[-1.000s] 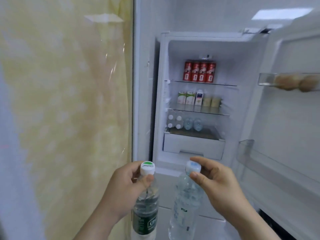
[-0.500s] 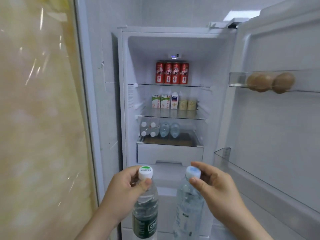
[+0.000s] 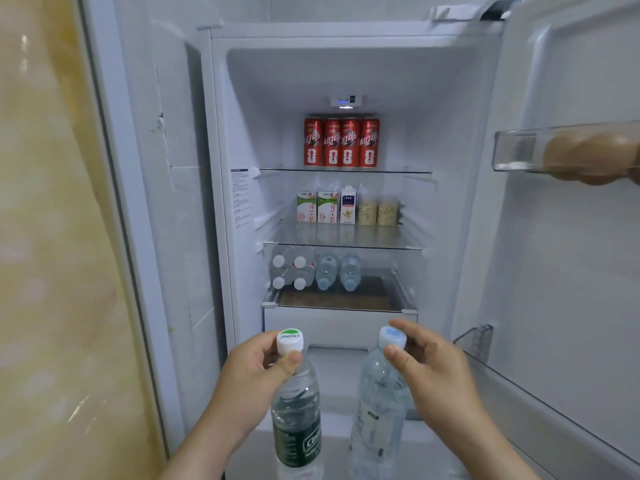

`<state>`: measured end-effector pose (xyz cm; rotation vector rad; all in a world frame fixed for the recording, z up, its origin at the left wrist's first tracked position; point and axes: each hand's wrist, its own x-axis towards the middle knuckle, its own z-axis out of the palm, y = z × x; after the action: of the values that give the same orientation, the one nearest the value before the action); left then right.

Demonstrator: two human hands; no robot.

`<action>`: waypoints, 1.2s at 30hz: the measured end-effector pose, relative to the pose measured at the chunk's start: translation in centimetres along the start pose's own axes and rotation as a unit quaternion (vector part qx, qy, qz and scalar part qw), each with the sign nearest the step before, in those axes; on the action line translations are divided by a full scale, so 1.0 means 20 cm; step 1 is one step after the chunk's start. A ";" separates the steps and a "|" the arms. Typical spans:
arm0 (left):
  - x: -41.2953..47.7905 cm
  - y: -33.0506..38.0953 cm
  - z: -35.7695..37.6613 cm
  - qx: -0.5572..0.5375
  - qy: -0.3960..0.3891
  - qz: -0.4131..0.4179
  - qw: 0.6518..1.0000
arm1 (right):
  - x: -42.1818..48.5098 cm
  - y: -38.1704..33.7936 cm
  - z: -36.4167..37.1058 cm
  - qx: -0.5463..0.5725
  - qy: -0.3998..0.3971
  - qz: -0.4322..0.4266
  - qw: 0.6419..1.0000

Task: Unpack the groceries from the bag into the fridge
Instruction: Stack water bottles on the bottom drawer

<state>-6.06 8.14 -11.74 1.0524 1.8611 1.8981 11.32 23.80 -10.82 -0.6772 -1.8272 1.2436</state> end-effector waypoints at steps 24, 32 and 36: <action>1.20 -0.59 0.12 0.008 -0.083 0.002 0.997 | 1.00 0.60 0.26 -0.176 0.123 0.070 0.974; 1.29 -0.58 0.18 0.004 -0.088 0.012 0.996 | 1.10 0.70 0.24 -0.153 0.142 0.087 0.974; 1.32 -0.59 0.19 0.002 -0.086 0.013 0.996 | 1.13 0.72 0.25 -0.143 0.146 0.093 0.974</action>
<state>-25.27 29.68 -15.49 1.2065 1.7630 1.7580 -5.01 44.37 -17.95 -1.1505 -1.7377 0.9410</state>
